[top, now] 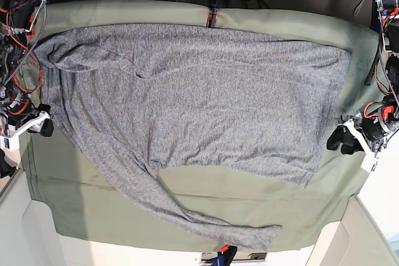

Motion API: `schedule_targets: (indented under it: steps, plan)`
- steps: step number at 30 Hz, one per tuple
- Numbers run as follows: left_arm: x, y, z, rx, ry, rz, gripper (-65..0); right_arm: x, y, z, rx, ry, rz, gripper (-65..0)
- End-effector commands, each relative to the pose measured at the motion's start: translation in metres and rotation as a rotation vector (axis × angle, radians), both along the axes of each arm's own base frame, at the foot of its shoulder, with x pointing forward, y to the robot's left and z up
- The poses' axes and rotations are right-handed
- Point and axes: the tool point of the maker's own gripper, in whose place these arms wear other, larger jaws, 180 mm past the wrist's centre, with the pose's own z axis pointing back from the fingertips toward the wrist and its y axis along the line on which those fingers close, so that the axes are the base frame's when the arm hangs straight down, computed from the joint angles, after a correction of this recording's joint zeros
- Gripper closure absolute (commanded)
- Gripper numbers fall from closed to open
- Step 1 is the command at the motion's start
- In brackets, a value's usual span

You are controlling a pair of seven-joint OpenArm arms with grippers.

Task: Fold the T-shirt properly
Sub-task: 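Move both grippers along the shirt sides and pinch the hem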

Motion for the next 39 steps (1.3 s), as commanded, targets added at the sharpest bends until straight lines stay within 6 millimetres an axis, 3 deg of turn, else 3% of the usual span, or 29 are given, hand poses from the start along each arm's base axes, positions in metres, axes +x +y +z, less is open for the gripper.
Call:
schedule_targets:
  steps: [1, 6, 9, 15, 20, 30, 34, 39]
  plan:
    - [0.019, 0.012, 0.026, 0.002, -0.079, 0.02, -37.6, 0.017, 0.001, 0.016, 0.005, -0.052, 0.013, -26.8]
    - [0.053, 0.027, 0.023, 0.017, -0.095, 0.095, -37.6, 0.016, 0.019, -0.003, 0.014, 0.005, 0.062, -26.8]
    - [0.064, 0.031, 0.008, 0.001, -0.056, 0.174, -37.6, 0.014, 0.02, -0.004, 0.013, 0.017, 0.066, -26.8]
    - [0.067, 0.028, -0.028, -0.012, -0.006, 0.283, -37.5, 0.012, 0.02, -0.007, 0.013, 0.033, 0.069, -26.8]
    - [0.071, 0.004, -0.043, -0.054, 0.006, 0.282, -37.4, 0.011, 0.02, -0.007, 0.013, 0.037, 0.07, -26.8]
    - [0.077, -0.029, -0.044, -0.12, -0.001, 0.191, -37.1, 0.014, 0.026, -0.003, 0.062, 0.015, 0.067, -26.7]
    - [0.077, -0.039, -0.041, -0.151, -0.01, 0.139, -27.4, 0.014, 0.029, -0.004, 0.065, 0.018, 0.07, -26.7]
    - [0.076, -0.04, -0.04, -0.153, -0.013, 0.135, -26.5, 0.013, 0.027, -0.006, 0.046, 0.025, 0.069, -26.7]
